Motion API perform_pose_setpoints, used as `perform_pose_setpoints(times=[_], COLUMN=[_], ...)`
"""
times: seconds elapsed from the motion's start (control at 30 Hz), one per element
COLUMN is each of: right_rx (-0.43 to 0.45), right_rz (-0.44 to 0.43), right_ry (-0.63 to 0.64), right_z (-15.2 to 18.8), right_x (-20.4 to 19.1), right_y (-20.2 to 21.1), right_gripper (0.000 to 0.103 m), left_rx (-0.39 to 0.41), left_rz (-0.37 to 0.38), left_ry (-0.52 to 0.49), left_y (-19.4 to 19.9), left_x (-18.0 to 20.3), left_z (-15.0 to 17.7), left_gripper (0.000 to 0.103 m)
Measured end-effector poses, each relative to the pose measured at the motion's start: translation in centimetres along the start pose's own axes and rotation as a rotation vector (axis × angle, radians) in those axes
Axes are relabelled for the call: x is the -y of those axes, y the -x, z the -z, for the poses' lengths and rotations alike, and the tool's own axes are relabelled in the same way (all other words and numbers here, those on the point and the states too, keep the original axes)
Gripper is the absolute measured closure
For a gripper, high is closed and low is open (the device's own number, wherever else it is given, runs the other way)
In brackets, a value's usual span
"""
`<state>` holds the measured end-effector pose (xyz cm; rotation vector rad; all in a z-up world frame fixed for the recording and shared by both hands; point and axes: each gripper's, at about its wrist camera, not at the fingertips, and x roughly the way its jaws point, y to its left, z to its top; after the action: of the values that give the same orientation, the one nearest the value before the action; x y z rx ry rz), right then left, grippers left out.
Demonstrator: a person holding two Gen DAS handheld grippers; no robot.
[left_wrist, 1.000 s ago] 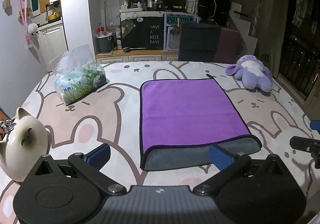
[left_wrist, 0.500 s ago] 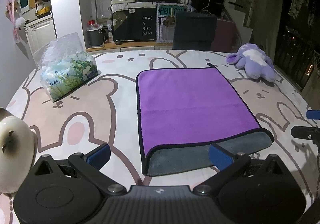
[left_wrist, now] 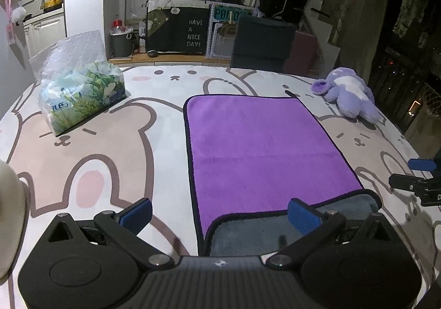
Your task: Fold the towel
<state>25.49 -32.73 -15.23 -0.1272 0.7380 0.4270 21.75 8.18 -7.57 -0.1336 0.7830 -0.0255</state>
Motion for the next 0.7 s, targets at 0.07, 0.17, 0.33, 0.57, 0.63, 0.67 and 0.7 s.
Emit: perform_pose_setpoints(times=[0.07,0.17,0.33,0.57,0.63,0.67,0.7], right_rx=[0.001,0.009,0.045,0.011,0.001,-0.004,-0.014], right_rz=[-0.012,-0.021,0.015,-0.136,-0.203,-0.236,-0.272], right_ry=[0.002,-0.003,0.011,-0.004,0.003,0.004,0.004], right_z=[-0.1,0.0,0.3,0.6,0.8,0.8,0.9], right_x=[0.3,0.7,1.5,3.2,3.5,3.6,3.7], right_y=[-0.6,-1.5,-2.7,-4.8,-5.1,-5.2,-5.3], right_gripper=[0.0,0.0,0.0,0.0,0.0,0.0,0.0], left_rx=[0.003,-0.009,-0.014,-0.058,-0.069,-0.073,-0.08], left_rz=[0.027,0.093,0.157,0.24,0.253,0.264,0.274], left_ry=[0.005,0.023,0.053,0.076,0.088,0.094,0.101], left_y=[-0.4,-1.2,-2.1,-3.4,-3.7,-3.8,-4.0], left_x=[-0.3,-0.9,-2.0,-3.2,-3.5,-3.7,-3.8], left_z=[-0.1,0.0,0.2,-0.1,-0.2,-0.3,-0.3], left_gripper=[0.0,0.0,0.0,0.001,0.003,0.007,0.008])
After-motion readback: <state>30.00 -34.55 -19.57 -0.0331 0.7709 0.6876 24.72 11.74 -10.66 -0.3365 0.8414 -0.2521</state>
